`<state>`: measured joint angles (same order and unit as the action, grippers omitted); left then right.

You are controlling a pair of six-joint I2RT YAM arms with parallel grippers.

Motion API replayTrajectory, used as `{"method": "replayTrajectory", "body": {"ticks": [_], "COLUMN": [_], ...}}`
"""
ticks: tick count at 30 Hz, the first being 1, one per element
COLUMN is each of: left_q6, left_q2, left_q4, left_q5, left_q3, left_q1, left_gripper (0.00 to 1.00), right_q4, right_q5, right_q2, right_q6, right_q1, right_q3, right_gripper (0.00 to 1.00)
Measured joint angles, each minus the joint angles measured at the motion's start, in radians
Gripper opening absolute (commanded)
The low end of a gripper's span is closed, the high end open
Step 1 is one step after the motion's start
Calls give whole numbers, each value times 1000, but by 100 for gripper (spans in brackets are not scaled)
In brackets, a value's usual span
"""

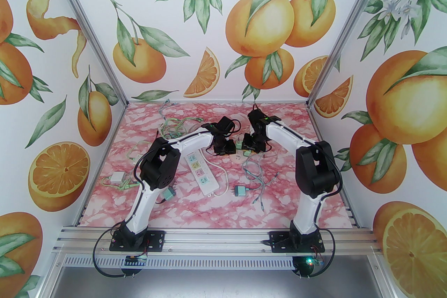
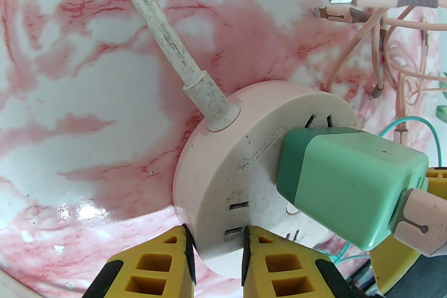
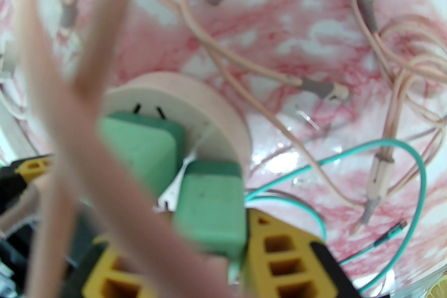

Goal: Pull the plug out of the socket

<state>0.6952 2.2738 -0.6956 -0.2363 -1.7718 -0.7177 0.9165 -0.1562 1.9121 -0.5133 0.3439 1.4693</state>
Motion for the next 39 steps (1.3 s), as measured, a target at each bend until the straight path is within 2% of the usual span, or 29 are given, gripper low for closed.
{"method": "replayTrajectory", "body": {"ticks": [6, 12, 20, 27, 32, 36, 39], "left_q6": [-3, -3, -3, -17, -21, -21, -21], "left_q2": [0, 0, 0, 5, 8, 8, 8], "left_q4": [-10, -15, -14, 9, 27, 27, 24], "left_q5": [2, 1, 3, 3, 6, 6, 6], "left_q3": [-5, -7, -7, -7, -7, -7, -8], "left_q1": [0, 0, 0, -4, -10, -10, -10], "left_gripper": [25, 24, 24, 24, 24, 23, 23], "right_q4": [113, 133, 134, 62, 37, 41, 72], "right_q5": [195, 261, 242, 22, -53, -44, 34], "right_q2": [60, 85, 85, 45, 30, 29, 31], "right_q6": [22, 21, 22, 20, 14, 16, 26], "right_q1": [102, 132, 117, -8, -53, -49, -1], "right_q3": [122, 149, 149, 63, 28, 29, 58], "right_gripper": [28, 28, 28, 28, 28, 29, 29]}}
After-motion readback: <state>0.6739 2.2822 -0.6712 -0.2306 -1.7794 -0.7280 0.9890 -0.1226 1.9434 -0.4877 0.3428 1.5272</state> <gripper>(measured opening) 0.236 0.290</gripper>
